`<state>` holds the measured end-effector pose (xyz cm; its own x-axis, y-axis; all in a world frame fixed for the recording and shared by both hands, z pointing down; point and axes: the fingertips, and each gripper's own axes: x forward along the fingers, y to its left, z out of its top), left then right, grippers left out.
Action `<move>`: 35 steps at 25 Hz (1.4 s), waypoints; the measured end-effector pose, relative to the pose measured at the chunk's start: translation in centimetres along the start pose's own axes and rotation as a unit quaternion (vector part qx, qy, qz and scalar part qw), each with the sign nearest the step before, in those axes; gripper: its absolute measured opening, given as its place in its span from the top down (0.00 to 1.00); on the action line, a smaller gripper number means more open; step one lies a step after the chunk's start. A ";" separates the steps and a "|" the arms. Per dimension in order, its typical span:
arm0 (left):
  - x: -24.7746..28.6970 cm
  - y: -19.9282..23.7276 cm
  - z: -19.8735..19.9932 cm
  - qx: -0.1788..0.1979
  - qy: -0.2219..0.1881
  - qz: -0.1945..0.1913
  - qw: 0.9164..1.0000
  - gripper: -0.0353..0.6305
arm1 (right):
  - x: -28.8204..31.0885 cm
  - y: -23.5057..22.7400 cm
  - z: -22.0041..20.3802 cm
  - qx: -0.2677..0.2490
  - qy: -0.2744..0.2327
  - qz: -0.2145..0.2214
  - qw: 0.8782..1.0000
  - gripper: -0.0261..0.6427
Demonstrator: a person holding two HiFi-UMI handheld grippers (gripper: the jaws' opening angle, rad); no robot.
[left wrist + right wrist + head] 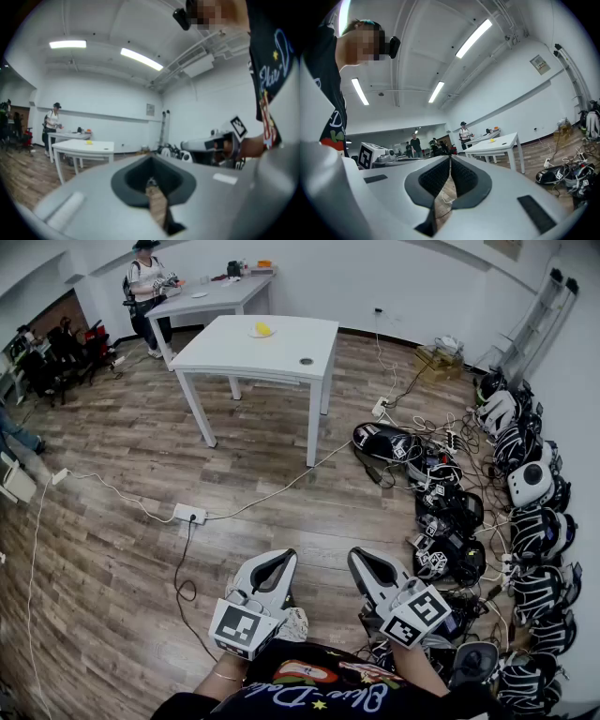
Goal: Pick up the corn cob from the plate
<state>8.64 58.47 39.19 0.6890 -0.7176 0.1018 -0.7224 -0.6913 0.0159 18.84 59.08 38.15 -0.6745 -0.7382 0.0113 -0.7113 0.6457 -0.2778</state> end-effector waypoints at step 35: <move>41.1 54.1 5.0 -0.003 0.023 0.113 0.993 0.95 | 58.2 -39.5 12.6 0.009 0.002 0.083 0.996 0.94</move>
<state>-1.82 -8.86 39.26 0.5052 -0.8501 0.1487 -0.8592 -0.5116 -0.0061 10.15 -11.85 37.65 -0.7836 -0.6204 -0.0327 -0.5856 0.7553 -0.2942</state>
